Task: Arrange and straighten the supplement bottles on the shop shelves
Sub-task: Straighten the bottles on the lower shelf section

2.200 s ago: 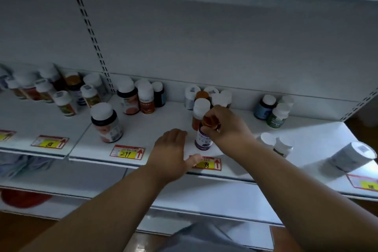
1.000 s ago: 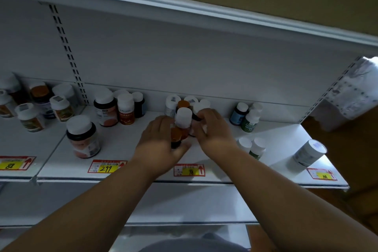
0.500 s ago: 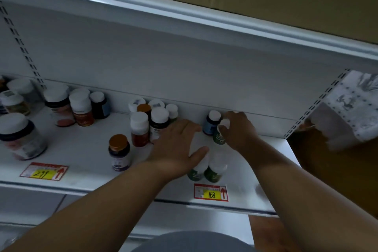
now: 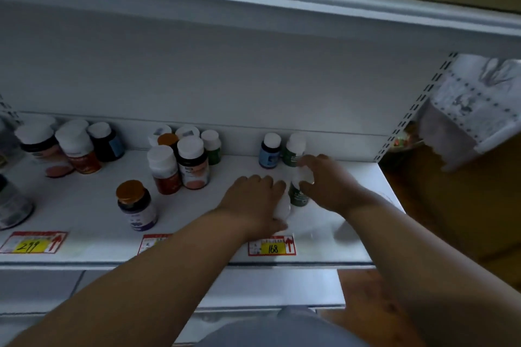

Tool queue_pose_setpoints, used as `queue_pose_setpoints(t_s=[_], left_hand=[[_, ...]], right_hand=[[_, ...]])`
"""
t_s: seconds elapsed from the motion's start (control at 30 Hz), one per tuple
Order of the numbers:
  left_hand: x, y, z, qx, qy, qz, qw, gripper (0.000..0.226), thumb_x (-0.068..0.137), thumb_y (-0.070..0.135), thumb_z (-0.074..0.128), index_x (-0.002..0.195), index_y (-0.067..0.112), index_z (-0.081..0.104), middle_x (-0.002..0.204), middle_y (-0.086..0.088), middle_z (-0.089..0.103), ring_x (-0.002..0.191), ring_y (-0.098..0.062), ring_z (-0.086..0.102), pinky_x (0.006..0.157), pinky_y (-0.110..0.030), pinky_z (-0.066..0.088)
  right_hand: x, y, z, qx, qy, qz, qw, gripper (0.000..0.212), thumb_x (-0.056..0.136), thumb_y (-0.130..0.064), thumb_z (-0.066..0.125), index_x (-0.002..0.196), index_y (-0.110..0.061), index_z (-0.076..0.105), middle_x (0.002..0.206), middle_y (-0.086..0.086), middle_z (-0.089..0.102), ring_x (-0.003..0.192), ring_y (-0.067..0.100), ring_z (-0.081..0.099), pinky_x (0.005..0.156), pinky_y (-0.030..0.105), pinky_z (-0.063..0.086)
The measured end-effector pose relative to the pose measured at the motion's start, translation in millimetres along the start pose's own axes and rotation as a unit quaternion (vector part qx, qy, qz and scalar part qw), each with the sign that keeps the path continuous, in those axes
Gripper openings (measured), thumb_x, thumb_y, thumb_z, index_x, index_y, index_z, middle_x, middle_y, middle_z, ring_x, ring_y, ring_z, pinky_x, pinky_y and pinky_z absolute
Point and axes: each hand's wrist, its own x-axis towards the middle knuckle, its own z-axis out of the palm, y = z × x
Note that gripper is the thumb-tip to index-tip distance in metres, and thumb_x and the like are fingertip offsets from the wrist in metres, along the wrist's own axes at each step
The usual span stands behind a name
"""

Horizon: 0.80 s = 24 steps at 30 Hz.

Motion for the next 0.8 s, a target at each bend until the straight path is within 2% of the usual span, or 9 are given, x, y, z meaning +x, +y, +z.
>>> queue_pose_setpoints(t_s=[0.1,0.23,0.47,0.57,0.63,0.73,0.8], left_hand=[[2,0,-3,0.010,0.003,0.007,1.000,0.058,0.074,0.065,0.059,0.113,0.025,0.046,0.104,-0.003,0.060,0.089,-0.026,0.054,0.066,-0.033,0.032],[2,1,0,0.009,-0.001,0.011,1.000,0.058,0.074,0.065,0.057,0.114,0.024,0.045,0.104,-0.003,0.061,0.088,-0.026,0.055,0.066,-0.034,0.033],[1,3,-2,0.007,-0.009,0.002,1.000,0.058,0.074,0.064,0.058,0.115,0.024,0.045,0.105,-0.001,0.062,0.083,-0.021,0.049,0.065,-0.032,0.035],[1,4,-2,-0.001,-0.018,0.006,1.000,0.066,0.073,0.069,0.058,0.120,0.025,0.043,0.112,0.000,0.061,0.091,-0.021,0.053,0.069,-0.032,0.037],[0,1,-3,-0.043,-0.018,-0.006,0.999,0.078,0.069,0.077,0.056,0.126,0.026,0.041,0.123,0.001,0.057,0.104,-0.022,0.053,0.078,-0.034,0.042],[-2,-4,-8,-0.082,0.021,-0.032,0.996,0.087,0.070,0.086,0.037,0.134,0.027,0.036,0.135,0.001,0.050,0.117,-0.022,0.049,0.092,-0.037,0.042],[-3,-7,-13,-0.099,0.047,-0.041,0.993,0.088,0.071,0.086,0.026,0.134,0.026,0.036,0.135,0.001,0.050,0.118,-0.021,0.047,0.093,-0.035,0.040]], right_hand=[[-30,-4,3,-0.001,-0.044,0.034,0.998,0.048,0.083,-0.029,0.065,0.127,-0.031,0.049,0.118,0.003,0.051,0.100,0.024,0.056,0.081,0.029,0.047],[-55,-12,12,0.056,-0.034,0.035,0.997,0.047,0.083,-0.026,0.063,0.126,-0.033,0.048,0.115,-0.001,0.048,0.096,0.020,0.054,0.079,0.027,0.045],[-59,-12,17,0.066,-0.027,0.034,0.997,0.049,0.083,-0.026,0.062,0.129,-0.033,0.046,0.118,0.000,0.047,0.098,0.022,0.053,0.078,0.026,0.041],[-53,-10,15,0.070,-0.048,0.031,0.996,0.051,0.082,-0.031,0.059,0.131,-0.034,0.044,0.123,-0.001,0.047,0.103,0.021,0.052,0.080,0.026,0.040],[-41,-9,10,0.079,-0.015,0.032,0.996,0.043,0.088,-0.032,0.052,0.131,-0.032,0.048,0.127,0.000,0.048,0.106,0.021,0.053,0.080,0.028,0.040],[-9,-5,1,0.066,0.064,0.017,0.996,0.037,0.093,-0.026,0.045,0.129,-0.023,0.053,0.129,0.007,0.050,0.107,0.028,0.055,0.082,0.028,0.041],[19,-1,-4,0.044,0.073,0.021,0.996,0.040,0.094,-0.026,0.045,0.133,-0.023,0.048,0.133,0.010,0.048,0.111,0.030,0.055,0.085,0.031,0.045]])
